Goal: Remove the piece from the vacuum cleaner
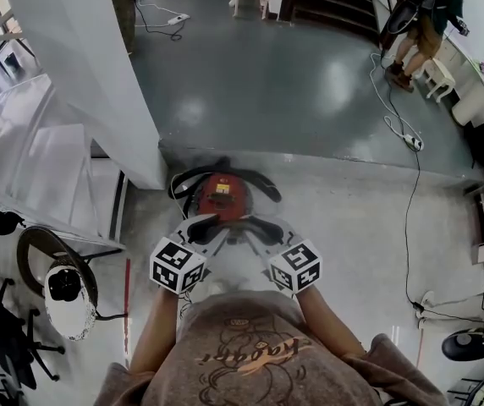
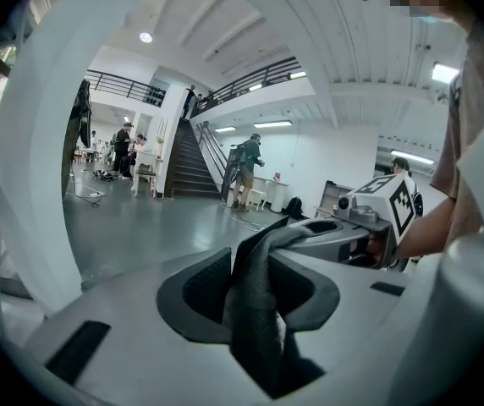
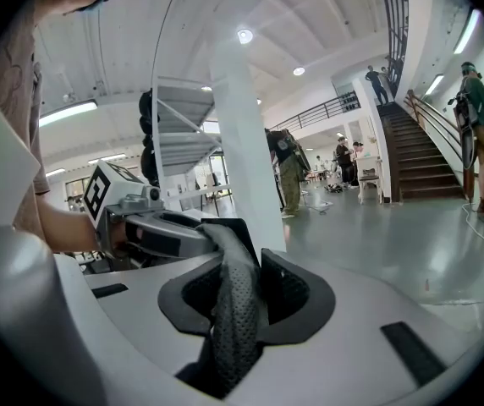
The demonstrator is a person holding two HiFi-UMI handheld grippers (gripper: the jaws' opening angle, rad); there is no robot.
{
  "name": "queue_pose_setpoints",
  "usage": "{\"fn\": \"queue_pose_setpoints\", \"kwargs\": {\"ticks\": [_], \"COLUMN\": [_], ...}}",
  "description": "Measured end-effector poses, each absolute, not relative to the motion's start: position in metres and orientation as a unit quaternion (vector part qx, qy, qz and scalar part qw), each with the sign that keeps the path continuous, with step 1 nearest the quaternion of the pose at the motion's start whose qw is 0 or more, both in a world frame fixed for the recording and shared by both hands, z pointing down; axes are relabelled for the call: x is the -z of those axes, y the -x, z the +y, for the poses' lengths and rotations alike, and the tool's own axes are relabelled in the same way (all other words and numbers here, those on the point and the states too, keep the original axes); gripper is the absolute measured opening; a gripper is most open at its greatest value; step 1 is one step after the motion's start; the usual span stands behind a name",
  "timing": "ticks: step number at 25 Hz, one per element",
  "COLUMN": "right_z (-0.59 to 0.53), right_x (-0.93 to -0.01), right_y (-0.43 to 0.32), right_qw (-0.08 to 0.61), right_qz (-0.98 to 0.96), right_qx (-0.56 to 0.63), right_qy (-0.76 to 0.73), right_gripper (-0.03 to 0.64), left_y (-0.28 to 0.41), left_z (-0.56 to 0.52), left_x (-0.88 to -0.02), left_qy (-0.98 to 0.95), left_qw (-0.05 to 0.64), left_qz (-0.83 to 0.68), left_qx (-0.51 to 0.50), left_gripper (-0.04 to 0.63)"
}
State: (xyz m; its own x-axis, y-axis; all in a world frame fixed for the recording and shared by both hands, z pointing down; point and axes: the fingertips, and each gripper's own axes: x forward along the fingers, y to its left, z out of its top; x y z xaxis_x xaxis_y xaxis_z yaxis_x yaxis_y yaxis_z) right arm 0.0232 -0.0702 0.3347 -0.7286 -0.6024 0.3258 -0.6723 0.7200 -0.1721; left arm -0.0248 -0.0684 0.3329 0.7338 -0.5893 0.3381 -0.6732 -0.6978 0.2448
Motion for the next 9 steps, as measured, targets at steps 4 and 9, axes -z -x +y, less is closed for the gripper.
{"fn": "queue_pose_setpoints", "kwargs": {"ticks": [4, 9], "right_z": [-0.0703, -0.0707], "right_x": [-0.3354, -0.3366], "right_y": [-0.0232, -0.0200], "right_qw": [0.123, 0.124], "right_qz": [-0.920, -0.920], "right_qx": [-0.142, -0.145], "right_qy": [-0.345, -0.343], "right_gripper": [0.080, 0.080], "left_y": [0.0251, 0.0284], "left_z": [-0.0684, -0.0689], "left_x": [-0.3331, -0.3344], "left_qy": [-0.912, -0.909], "left_qw": [0.179, 0.183], "left_qz": [-0.350, -0.355], "left_qx": [-0.118, -0.115], "left_gripper": [0.106, 0.107]}}
